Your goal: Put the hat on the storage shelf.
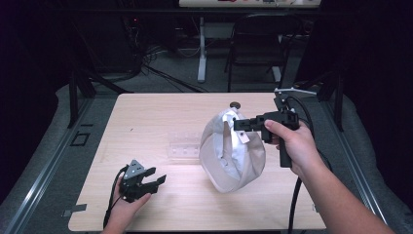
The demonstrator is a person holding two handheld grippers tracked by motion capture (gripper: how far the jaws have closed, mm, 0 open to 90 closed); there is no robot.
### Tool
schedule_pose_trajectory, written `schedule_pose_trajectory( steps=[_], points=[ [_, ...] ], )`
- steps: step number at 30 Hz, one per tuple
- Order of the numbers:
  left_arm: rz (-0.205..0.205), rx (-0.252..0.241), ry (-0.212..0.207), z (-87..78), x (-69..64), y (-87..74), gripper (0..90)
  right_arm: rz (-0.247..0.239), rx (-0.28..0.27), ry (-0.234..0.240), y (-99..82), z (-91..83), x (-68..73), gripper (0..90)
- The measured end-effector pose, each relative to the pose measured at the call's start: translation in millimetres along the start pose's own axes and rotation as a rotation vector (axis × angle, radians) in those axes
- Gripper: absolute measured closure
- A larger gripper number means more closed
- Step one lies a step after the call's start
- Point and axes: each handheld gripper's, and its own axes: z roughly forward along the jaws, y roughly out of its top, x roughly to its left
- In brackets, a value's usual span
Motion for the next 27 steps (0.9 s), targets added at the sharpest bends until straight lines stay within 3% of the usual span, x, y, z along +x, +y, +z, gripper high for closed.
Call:
schedule_pose_trajectory(
  steps=[9, 12, 15, 18, 21, 27],
  points=[
    [0.01, -0.006, -0.005, -0.1, -2.4, 2.0, 46.3, 0.002, -0.033, 0.0, 14.2, 2.6, 4.3, 82.1],
    [0.034, -0.014, 0.009, -1.3, -4.6, 5.2, 46.1, -0.007, -0.047, -0.003, 20.3, 1.3, 8.2, 82.1],
    [0.052, -0.035, 0.025, -4.2, -5.3, 10.9, 44.4, -0.006, -0.065, -0.004, 26.3, 0.2, 10.0, 82.1],
    [0.059, -0.063, 0.014, -6.3, -9.0, 18.8, 43.3, -0.004, -0.081, -0.012, 32.1, -0.4, 10.9, 82.1],
    [0.086, -0.074, 0.014, -3.8, -18.0, 27.3, 43.2, -0.008, -0.096, -0.023, 36.6, -0.3, 12.8, 82.0],
    [0.141, -0.091, -0.032, 8.1, -40.9, 51.6, 43.5, -0.002, -0.12, -0.032, 45.0, -0.8, 12.4, 82.0]
  ],
)
